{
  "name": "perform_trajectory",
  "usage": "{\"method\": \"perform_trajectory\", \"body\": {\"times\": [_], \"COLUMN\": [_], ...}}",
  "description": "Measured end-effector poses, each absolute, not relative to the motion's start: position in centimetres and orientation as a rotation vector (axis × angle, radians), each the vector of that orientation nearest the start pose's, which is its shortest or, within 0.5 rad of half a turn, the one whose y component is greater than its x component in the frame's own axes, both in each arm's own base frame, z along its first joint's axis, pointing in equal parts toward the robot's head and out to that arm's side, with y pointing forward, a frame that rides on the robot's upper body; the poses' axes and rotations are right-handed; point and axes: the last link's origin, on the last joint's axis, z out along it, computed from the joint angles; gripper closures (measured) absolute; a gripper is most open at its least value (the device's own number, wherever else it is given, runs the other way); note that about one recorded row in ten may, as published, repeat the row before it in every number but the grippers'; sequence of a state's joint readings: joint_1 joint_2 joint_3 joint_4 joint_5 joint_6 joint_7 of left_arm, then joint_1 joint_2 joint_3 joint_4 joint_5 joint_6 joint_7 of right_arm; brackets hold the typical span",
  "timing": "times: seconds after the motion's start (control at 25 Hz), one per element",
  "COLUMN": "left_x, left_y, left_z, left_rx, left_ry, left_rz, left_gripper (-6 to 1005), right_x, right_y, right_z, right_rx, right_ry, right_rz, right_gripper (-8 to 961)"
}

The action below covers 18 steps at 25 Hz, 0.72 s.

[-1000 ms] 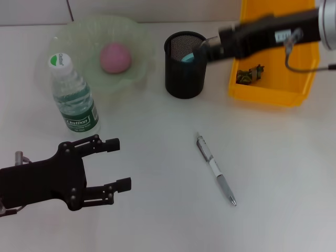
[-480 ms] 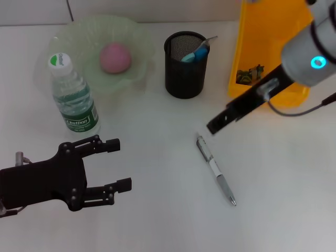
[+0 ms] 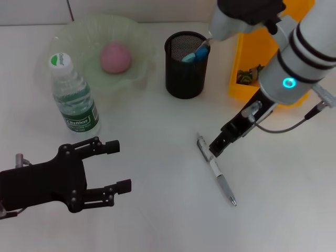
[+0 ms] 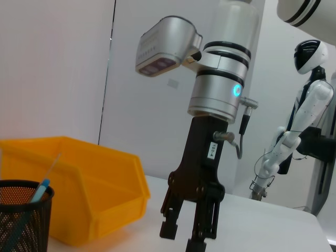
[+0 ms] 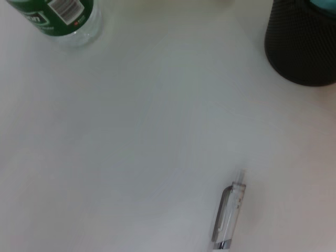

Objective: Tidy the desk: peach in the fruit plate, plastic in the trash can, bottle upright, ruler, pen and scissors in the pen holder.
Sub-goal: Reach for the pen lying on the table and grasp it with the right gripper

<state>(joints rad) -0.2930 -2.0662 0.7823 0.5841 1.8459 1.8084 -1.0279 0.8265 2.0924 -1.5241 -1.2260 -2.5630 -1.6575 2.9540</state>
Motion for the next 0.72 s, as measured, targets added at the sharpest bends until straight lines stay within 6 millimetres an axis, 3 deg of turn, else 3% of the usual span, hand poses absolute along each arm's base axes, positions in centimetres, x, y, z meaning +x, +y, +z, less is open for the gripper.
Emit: {"method": "perform_trajectory", "body": {"times": [0.28,0.72], "left_x": [-29.5,-29.7], "left_y": [23.5,23.1], "left_z": [-0.4,-0.6], "left_rx": [-2.764,-2.77], "left_ry": [-0.383,-0.347], "left_rz": [-0.953,-0.936], "left_gripper": [170,170], "right_x": [12.7,12.3], "right_y": [35.8,35.9], "right_z": [-6.0,-7.5], "right_rx": [-2.53,-2.554], "right_ry": [1.127,1.073], "right_rz": [-0.753,-0.778], "right_gripper": [121,121]}}
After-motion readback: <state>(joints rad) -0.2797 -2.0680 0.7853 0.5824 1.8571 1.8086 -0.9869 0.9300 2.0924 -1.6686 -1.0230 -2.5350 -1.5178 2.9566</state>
